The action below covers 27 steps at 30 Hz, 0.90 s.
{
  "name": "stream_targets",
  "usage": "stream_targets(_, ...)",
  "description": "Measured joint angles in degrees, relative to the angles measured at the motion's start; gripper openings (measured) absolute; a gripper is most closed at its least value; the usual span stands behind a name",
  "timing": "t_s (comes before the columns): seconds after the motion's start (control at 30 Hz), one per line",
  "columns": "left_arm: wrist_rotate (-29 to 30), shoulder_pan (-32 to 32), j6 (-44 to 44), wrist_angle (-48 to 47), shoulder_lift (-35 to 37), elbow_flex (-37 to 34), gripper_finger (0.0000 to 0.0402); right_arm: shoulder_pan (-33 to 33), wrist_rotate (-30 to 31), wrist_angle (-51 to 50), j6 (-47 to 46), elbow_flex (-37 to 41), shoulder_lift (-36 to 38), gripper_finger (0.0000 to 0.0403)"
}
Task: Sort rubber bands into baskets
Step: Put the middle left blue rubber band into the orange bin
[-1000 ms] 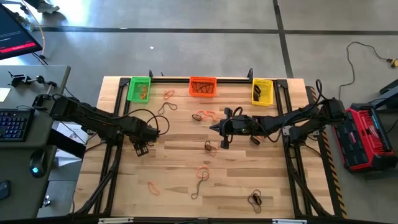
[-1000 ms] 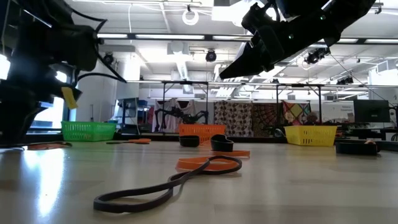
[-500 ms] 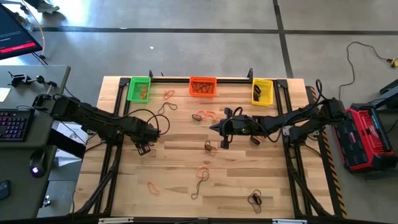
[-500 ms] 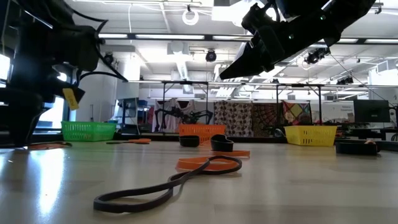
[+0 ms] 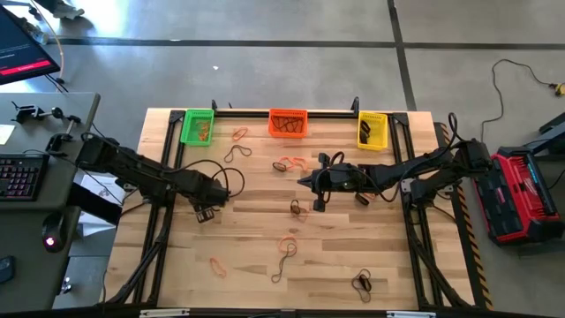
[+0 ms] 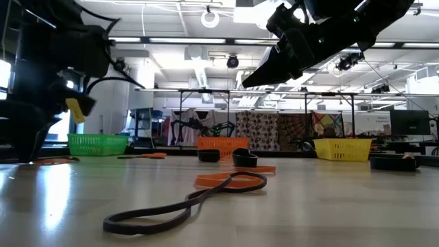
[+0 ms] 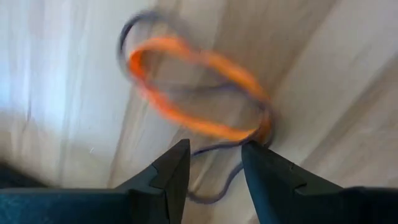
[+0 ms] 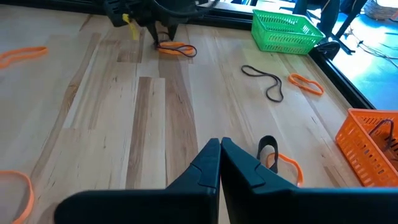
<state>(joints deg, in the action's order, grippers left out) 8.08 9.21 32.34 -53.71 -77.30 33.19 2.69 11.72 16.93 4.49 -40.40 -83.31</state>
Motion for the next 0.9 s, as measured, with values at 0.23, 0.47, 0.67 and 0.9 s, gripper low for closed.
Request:
stream_targets(0.23,-2.4,3.2,0.0,-0.1,0.0,0.1,0.0138,0.0,-0.1,0.0,0.0,0.0,0.0,0.0)
stream_targets(0.47,-4.1,5.3,0.4,-0.1,0.0,0.1,0.0138,0.0,-0.2,0.0,0.0,0.0,0.0,0.0)
stream_targets(0.67,-4.9,5.5,0.0,-0.1,0.0,0.1,0.0138,0.0,-0.2,0.0,0.0,0.0,0.0,0.0)
stream_targets(0.9,-6.7,5.5,0.0,-0.1,0.0,0.1,0.0138,0.0,-0.2,0.0,0.0,0.0,0.0,0.0)
